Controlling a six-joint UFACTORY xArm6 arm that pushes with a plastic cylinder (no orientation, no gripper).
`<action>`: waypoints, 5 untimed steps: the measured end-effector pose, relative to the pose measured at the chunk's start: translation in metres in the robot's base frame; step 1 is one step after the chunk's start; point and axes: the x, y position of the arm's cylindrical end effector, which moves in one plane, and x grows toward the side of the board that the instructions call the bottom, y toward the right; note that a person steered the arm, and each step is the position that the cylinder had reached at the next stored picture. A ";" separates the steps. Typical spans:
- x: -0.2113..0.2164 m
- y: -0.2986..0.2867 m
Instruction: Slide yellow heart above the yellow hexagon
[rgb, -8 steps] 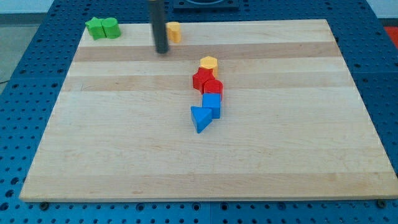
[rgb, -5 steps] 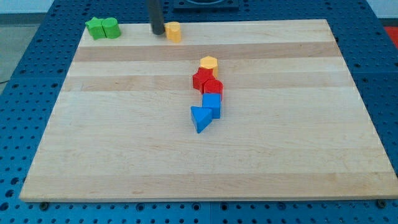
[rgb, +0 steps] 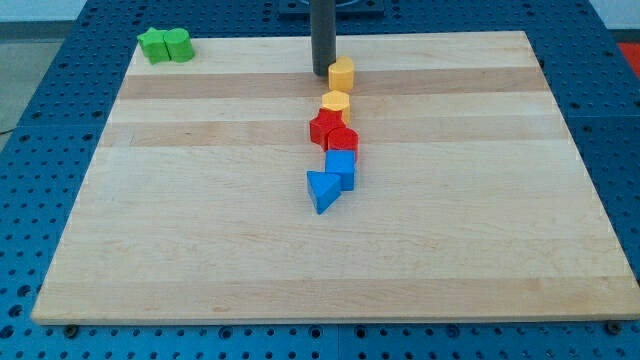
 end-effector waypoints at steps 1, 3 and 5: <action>-0.023 0.003; -0.023 0.058; 0.008 0.043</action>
